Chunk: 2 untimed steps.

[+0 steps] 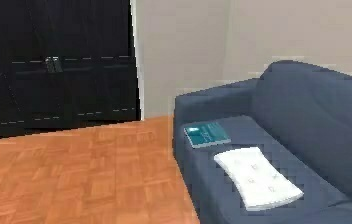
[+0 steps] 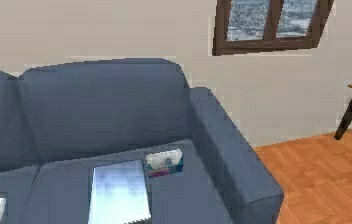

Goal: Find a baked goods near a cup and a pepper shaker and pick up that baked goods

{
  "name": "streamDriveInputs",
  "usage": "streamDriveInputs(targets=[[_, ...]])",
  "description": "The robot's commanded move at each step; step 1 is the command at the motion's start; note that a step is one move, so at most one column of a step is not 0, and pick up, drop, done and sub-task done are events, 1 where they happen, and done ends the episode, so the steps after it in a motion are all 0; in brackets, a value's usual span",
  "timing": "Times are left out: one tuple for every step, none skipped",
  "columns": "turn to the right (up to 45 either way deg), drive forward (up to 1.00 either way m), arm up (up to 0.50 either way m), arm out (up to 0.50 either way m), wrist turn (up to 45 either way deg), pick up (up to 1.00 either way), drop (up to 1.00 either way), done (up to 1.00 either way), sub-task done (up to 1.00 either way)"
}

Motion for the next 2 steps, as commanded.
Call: streamDriveInputs(targets=[[-45.0, 0.00, 0.00, 0.00, 0.0, 0.00, 0.00, 0.00, 0.00], [-45.0, 0.00, 0.00, 0.00, 0.0, 0.00, 0.00, 0.00, 0.00]])
